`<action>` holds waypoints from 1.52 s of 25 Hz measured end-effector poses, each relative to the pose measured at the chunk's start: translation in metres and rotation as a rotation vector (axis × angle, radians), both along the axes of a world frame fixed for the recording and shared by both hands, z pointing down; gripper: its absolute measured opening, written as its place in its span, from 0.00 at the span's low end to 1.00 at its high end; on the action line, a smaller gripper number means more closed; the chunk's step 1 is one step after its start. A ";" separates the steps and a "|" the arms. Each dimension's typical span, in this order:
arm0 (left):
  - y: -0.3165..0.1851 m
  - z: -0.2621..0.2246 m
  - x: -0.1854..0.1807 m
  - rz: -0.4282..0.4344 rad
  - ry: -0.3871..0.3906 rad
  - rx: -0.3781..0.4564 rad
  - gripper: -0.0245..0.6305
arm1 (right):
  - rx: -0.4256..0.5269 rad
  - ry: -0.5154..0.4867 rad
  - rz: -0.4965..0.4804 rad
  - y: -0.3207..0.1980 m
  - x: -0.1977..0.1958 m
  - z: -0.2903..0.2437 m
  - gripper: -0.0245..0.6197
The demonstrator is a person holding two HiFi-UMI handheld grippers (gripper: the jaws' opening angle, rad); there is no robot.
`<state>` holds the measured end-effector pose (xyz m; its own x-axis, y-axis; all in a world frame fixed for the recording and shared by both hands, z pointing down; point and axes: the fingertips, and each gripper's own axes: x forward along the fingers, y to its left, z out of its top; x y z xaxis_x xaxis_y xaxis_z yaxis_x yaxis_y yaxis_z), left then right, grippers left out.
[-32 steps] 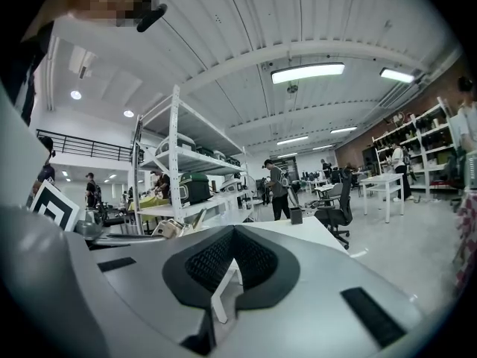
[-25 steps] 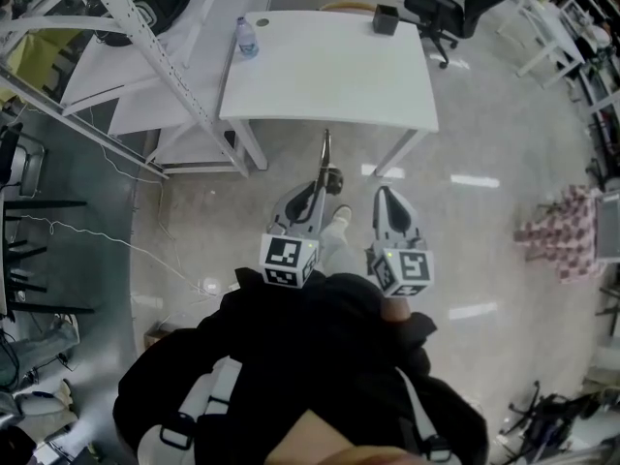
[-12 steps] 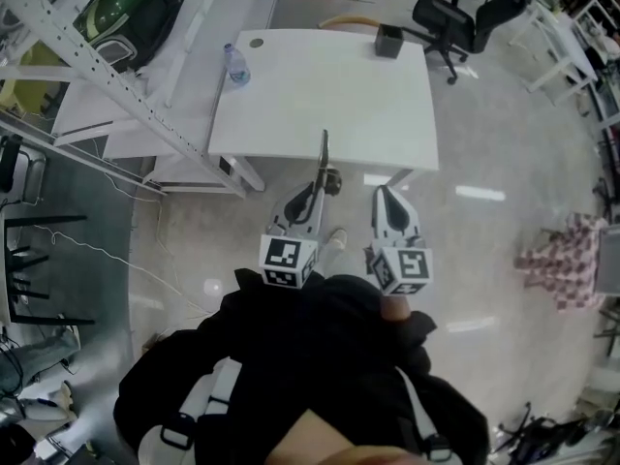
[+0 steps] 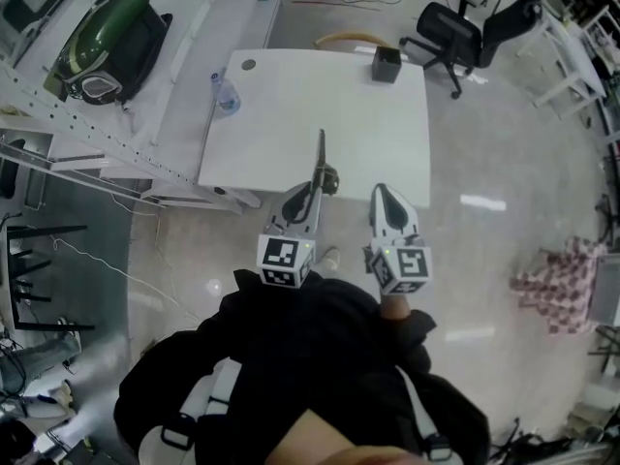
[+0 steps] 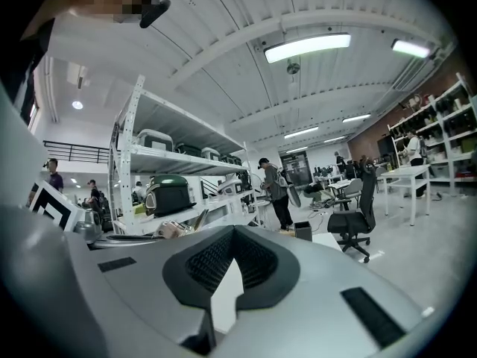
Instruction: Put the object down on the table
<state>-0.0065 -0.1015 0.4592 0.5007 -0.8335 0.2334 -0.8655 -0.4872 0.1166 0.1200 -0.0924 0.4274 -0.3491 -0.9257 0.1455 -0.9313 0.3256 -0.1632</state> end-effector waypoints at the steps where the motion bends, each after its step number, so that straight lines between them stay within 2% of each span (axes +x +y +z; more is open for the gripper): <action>1: -0.007 0.000 0.003 -0.002 -0.002 0.000 0.10 | -0.006 -0.009 -0.006 -0.007 0.000 -0.004 0.03; 6: -0.032 0.003 0.010 -0.021 -0.006 -0.006 0.10 | -0.001 -0.007 -0.012 -0.035 0.014 0.003 0.03; 10: -0.038 0.009 0.004 -0.027 -0.015 -0.027 0.10 | -0.052 -0.015 0.027 -0.040 0.014 0.008 0.03; 13: -0.048 0.011 0.002 -0.017 -0.020 -0.038 0.10 | -0.050 -0.023 0.030 -0.050 0.011 0.009 0.03; 16: -0.062 0.011 0.001 -0.001 -0.063 -0.033 0.10 | -0.026 -0.005 0.004 -0.059 0.007 0.009 0.03; 21: -0.086 0.016 -0.002 0.020 -0.117 -0.040 0.10 | -0.059 -0.037 0.022 -0.070 0.006 0.020 0.03; 31: -0.159 0.047 -0.003 0.097 -0.311 -0.039 0.10 | -0.117 -0.044 0.032 -0.090 -0.001 0.045 0.03; 35: -0.184 0.061 0.004 0.136 -0.444 -0.028 0.10 | -0.153 -0.062 0.033 -0.099 -0.004 0.053 0.03; 38: -0.200 0.071 0.013 0.163 -0.546 -0.002 0.10 | -0.148 -0.031 0.041 -0.105 0.005 0.068 0.03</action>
